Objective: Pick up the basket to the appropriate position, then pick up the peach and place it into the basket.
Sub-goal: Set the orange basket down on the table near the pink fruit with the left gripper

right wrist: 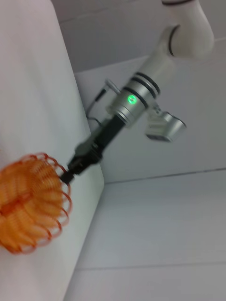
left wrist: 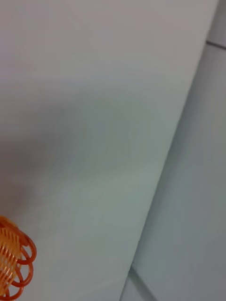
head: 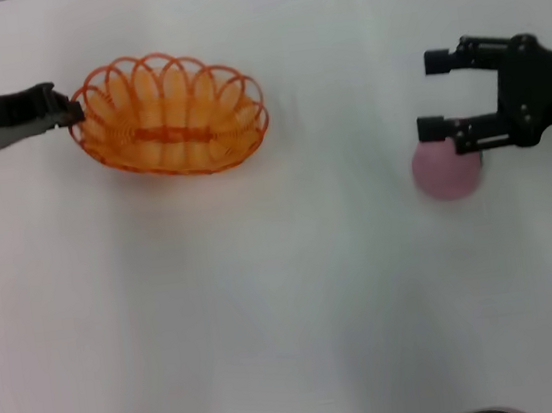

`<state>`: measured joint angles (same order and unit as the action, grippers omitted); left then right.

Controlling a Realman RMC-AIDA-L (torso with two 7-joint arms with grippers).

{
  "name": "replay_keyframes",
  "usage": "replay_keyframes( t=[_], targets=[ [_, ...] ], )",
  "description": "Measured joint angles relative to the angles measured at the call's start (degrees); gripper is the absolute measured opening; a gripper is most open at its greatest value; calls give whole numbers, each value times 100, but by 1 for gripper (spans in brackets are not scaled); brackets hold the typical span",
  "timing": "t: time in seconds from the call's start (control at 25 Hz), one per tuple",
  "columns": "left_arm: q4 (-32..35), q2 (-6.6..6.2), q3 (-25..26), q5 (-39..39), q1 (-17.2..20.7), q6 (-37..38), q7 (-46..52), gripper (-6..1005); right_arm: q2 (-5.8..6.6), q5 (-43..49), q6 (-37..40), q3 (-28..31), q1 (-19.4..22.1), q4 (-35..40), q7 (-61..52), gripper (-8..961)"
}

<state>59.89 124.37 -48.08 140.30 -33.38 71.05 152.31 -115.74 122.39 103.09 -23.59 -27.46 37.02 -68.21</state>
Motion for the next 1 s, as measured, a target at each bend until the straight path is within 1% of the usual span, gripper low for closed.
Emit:
replay_keyframes(
  t=[0.12, 0.2, 0.28, 0.68, 1.0],
  targets=[
    [-50, 8, -192, -70, 153, -232, 199, 43, 45, -21, -146, -4, -51, 0, 1, 915],
    [-103, 14, -377, -249, 310, -479, 340, 43, 50, -22, -296, -20, -88, 0, 1, 915],
    [-162, 15, -423, -400, 364, -576, 357, 43, 52, -23, -437, -50, -130, 0, 2, 915],
    [-353, 27, -437, -513, 397, -728, 494, 47, 98, -15, -516, -75, -307, 6, -16, 915],
    [-373, -3, -388, -513, 415, -667, 506, 50, 93, -28, -542, -22, -351, 8, -34, 914]
  ],
)
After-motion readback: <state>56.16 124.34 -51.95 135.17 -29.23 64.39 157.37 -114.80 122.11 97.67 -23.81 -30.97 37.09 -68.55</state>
